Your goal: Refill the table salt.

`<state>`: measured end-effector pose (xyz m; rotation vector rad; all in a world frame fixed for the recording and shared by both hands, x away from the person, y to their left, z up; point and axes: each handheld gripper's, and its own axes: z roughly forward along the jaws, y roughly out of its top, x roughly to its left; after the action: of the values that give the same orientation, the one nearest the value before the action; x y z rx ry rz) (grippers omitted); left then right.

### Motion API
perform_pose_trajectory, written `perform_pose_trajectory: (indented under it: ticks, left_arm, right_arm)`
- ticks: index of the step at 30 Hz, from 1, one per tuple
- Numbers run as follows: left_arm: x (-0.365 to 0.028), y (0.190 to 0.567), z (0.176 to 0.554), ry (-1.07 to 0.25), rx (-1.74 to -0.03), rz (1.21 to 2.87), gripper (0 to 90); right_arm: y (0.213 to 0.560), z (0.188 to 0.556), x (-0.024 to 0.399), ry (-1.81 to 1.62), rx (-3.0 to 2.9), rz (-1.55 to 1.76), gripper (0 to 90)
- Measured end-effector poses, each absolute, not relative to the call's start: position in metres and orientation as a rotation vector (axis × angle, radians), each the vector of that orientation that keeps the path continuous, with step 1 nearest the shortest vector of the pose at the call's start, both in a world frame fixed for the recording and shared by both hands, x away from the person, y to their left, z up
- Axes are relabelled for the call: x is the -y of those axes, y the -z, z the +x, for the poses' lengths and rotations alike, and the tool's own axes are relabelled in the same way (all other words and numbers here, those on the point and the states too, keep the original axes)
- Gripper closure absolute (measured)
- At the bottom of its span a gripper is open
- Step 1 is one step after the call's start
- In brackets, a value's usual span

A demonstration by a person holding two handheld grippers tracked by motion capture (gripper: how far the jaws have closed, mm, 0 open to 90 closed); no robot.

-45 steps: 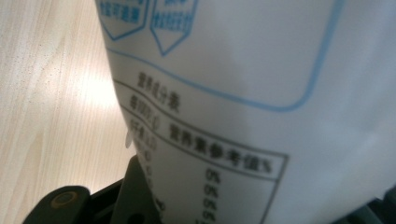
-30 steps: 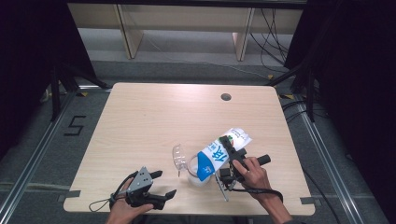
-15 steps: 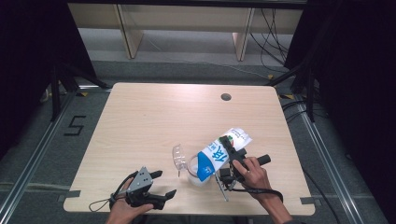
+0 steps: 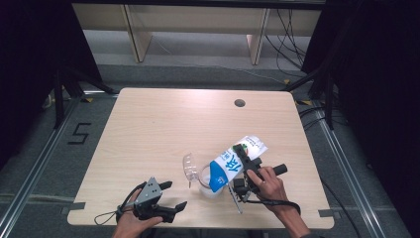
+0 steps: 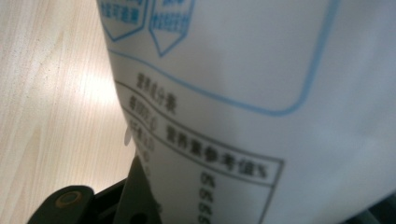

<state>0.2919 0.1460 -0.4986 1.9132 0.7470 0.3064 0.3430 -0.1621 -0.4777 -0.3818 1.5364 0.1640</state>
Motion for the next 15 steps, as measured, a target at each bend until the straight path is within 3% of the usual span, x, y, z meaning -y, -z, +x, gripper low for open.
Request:
perform_pose_trajectory:
  ticks: [15]
  left_arm:
    - [-0.1460, 0.4988, 0.2921, -0.308, -0.749, 1.917, 15.3]
  right_arm:
    - [0.4750, 0.3409, 0.1612, -0.133, -1.540, -0.378, 64.0]
